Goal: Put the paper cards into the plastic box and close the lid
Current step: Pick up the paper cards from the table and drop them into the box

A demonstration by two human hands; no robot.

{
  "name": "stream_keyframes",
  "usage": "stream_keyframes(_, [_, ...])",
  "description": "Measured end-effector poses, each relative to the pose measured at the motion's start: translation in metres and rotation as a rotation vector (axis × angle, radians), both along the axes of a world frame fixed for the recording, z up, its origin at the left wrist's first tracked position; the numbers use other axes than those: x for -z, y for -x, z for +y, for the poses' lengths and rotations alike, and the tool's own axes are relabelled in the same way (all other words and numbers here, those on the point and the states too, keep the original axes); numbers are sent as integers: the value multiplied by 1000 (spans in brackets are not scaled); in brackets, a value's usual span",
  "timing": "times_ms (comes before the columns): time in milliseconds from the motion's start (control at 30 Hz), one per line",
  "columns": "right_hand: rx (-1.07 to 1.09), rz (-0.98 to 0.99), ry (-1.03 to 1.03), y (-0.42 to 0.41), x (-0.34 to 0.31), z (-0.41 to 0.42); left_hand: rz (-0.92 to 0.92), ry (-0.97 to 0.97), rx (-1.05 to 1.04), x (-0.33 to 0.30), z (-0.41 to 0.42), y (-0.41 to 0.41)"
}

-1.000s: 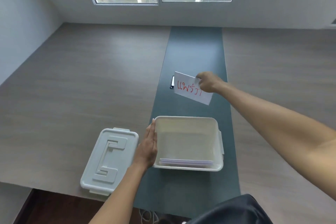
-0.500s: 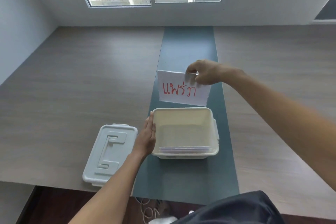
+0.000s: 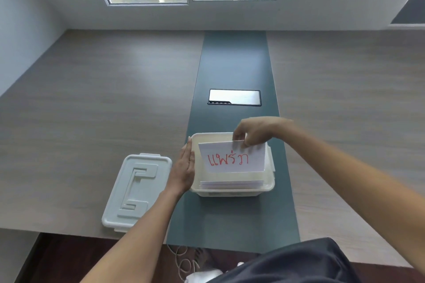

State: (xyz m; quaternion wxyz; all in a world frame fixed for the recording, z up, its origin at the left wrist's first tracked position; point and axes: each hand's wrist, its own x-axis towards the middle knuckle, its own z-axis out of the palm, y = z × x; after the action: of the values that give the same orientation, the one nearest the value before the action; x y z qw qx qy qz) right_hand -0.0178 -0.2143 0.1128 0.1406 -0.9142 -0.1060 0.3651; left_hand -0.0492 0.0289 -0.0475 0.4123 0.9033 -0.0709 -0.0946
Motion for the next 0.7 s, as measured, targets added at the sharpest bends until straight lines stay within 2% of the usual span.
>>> stream_keyframes(300, [-29, 207, 23, 18, 48, 4, -5, 2, -20, 7, 0, -2])
stream_keyframes(500, [70, 351, -98, 30, 63, 3, 5, 9, -25, 7, 1, -2])
stream_keyframes(700, [143, 223, -202, 21, 55, -5, 8, -12, -22, 6, 1, -2])
